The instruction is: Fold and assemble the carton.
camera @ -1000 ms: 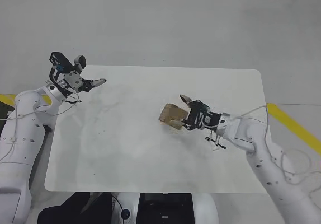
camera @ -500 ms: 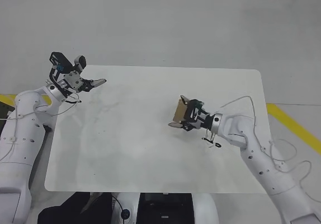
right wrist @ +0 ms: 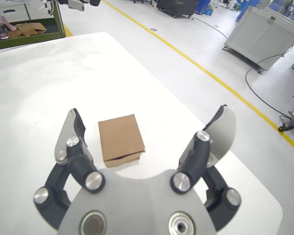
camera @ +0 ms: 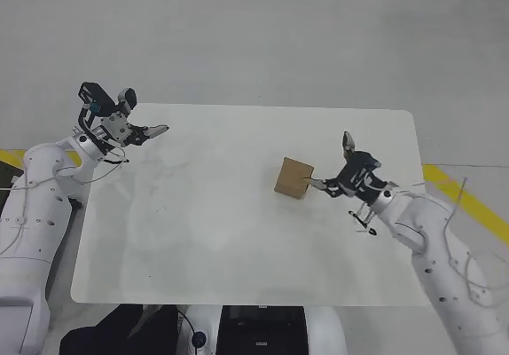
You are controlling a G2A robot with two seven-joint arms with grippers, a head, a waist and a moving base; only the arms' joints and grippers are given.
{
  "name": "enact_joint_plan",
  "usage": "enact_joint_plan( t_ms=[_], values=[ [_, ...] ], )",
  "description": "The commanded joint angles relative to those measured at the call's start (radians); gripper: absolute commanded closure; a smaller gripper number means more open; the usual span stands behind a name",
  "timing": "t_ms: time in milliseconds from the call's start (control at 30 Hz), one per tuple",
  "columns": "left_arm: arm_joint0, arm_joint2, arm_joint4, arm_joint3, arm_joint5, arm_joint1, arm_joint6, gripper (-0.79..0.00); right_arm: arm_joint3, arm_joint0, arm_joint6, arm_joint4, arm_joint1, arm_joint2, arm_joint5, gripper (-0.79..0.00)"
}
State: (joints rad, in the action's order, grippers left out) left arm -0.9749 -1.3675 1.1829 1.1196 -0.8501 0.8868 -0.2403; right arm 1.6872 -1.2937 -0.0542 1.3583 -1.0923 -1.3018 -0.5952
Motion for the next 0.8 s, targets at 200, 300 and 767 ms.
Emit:
enact_joint_plan(
  t_ms=[200,300,767],
  values=[
    [0.0,0.0,0.0,0.0,0.0,0.0,0.0,-0.785,0.038,-0.085,-0.04,-0.011,0.013,-0.105,0.048,-0.785],
    [0.0,0.0,0.0,0.0,0.0,0.0,0.0,-0.785,0.049,-0.096,-0.051,0.01,0.015,-0.119,0.055,-0.785],
    [0.0,0.0,0.0,0.0,0.0,0.0,0.0,-0.784,0.049,-0.096,-0.051,0.01,0.015,-0.119,0.055,-0.785]
  ],
)
